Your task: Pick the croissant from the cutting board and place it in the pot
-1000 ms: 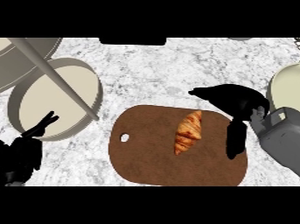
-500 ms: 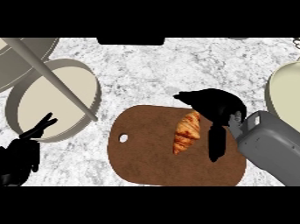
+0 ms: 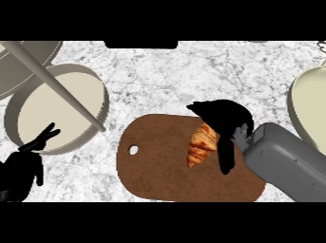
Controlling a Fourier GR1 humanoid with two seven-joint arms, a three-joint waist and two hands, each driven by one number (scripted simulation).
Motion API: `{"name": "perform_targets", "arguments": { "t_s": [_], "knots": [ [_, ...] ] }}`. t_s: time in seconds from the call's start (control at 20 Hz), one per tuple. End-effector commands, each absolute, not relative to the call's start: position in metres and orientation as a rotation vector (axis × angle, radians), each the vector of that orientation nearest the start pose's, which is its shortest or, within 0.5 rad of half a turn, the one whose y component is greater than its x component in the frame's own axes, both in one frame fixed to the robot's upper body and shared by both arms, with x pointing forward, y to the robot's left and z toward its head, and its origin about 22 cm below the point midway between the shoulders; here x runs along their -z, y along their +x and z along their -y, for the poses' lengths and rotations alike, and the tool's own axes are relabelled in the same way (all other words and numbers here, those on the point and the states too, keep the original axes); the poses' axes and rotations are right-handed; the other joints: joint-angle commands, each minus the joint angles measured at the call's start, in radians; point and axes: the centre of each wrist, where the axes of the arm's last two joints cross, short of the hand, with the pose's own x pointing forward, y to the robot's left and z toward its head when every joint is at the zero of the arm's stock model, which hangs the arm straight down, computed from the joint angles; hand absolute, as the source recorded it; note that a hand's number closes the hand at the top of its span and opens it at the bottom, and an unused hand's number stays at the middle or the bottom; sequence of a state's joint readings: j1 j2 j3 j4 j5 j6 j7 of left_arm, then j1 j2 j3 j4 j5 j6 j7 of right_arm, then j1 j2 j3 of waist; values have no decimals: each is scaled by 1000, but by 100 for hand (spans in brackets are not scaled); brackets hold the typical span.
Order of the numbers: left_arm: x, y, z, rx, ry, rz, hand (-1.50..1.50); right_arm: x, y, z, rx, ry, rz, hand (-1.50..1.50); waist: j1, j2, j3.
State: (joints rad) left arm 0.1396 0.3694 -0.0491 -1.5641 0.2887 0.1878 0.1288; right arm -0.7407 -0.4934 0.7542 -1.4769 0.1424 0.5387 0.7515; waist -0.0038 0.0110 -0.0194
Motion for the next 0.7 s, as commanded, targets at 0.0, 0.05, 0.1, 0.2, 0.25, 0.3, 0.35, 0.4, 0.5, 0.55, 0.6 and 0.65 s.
{"name": "perform_targets", "arguments": {
  "t_s": [0.0,0.05,0.1,0.2,0.25,0.3,0.35,0.4,0.5,0.55,0.6,0.65],
  "knots": [
    [-67,259,-285,-78,112,1716,0,-109,316,120,-1640,-477,860,-150,-21,-8,19],
    [-68,256,-284,-71,118,1709,0,-97,311,118,-1634,-480,845,-150,-17,-10,20],
    [-70,257,-287,-72,132,1719,0,-99,308,119,-1660,-466,857,-150,-28,-13,20],
    [-70,254,-282,-64,118,1731,0,-80,306,113,-1645,-468,846,-150,-12,-6,22],
    [-68,257,-284,-67,122,1726,0,-90,310,110,-1663,-459,862,-150,-13,-7,20],
    [-64,258,-282,-86,126,1717,0,-82,305,111,-1656,-446,866,-150,-27,-7,20],
    [-68,259,-296,-77,131,1711,0,-96,314,124,-1657,-457,876,-150,-34,-9,19],
    [-74,259,-287,-72,129,1730,0,-90,311,109,-1660,-452,885,-150,-22,-9,21],
    [-75,262,-290,-65,127,1728,0,-82,314,114,-1640,-444,880,-150,-27,-3,20],
    [-64,254,-285,-77,124,1716,0,-72,306,112,-1651,-423,871,-150,-25,-9,20],
    [-69,256,-287,-68,109,1727,0,-67,310,111,-1650,-411,872,-150,-10,-2,21],
    [-68,254,-285,-68,127,1726,0,-67,304,106,-1702,-370,888,150,-12,-6,21]
  ]
}}
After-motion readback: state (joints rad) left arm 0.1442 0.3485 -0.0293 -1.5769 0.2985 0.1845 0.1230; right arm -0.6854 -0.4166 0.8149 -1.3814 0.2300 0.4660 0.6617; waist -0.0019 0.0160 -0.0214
